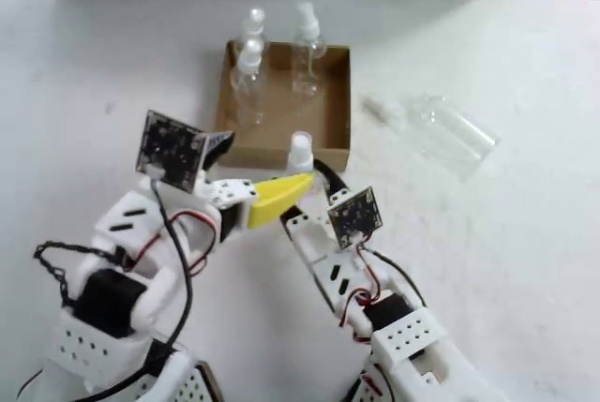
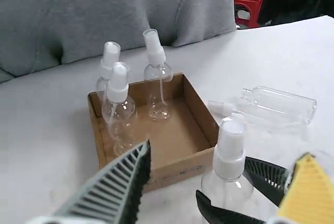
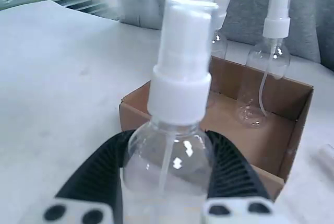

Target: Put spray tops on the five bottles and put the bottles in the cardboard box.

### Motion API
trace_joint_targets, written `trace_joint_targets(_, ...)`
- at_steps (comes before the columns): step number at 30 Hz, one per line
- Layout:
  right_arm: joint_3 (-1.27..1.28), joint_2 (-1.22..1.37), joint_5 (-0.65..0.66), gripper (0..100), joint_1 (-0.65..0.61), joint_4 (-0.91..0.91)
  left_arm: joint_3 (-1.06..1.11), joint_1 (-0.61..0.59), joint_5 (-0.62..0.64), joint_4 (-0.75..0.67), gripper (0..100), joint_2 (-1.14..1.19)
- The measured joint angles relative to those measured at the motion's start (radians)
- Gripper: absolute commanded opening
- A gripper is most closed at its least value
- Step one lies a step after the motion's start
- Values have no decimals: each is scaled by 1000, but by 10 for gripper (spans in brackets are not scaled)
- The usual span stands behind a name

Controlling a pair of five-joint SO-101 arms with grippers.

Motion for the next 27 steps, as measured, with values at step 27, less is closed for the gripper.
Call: trace_joint_targets(27,0,0,0,16,118,-80,336,-359,55,218,15,-608)
